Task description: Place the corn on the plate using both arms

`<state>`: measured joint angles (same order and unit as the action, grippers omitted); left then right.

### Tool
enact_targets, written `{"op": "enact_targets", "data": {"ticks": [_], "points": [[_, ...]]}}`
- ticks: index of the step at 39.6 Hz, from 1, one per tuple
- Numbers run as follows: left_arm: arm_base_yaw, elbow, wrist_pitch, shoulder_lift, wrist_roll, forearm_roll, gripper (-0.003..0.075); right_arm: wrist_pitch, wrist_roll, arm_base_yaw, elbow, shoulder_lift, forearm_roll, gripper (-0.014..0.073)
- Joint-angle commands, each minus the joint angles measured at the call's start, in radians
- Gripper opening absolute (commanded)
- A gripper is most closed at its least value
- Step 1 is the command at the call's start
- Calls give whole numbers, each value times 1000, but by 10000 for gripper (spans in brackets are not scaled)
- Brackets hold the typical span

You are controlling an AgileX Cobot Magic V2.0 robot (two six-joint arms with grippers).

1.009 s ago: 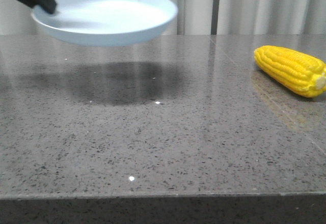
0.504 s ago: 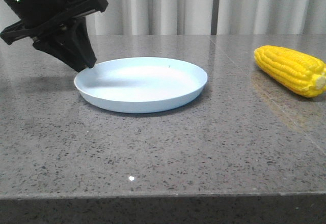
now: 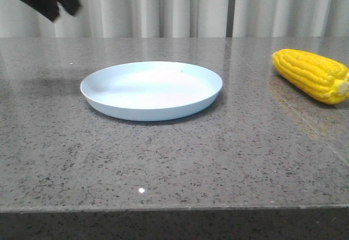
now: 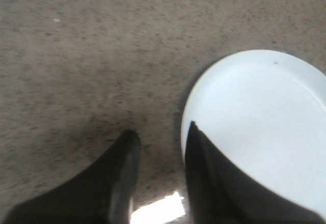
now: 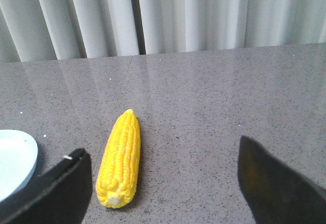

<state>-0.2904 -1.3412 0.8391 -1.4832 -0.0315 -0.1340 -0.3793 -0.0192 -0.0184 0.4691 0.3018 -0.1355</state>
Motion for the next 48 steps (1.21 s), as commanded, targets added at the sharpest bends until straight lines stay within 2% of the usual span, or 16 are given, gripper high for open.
{"op": "enact_targets", "data": {"ticks": [1,3,13,17,21,26,38,48], "points": [[35,-11,-13,101,98,134,27,80,12,-3,34,16,8,610],[57,6,-4,139,127,184,-17,80,12,-3,34,16,8,610],[146,171,-32,371,137,234,-20,80,12,-3,34,16,8,610],[141,285,-148,500,134,262,-20,80,12,-3,34,16,8,610],[136,421,-320,655,122,262,-20,80,12,-3,34,16,8,610],[134,588,-444,843,111,262,-20,80,12,-3,34,16,8,610],[134,854,-452,1252,109,262,-20,80,12,-3,34,16,8,610],[134,933,-444,1380,109,262,-20,80,12,-3,34,16,8,610]]}}
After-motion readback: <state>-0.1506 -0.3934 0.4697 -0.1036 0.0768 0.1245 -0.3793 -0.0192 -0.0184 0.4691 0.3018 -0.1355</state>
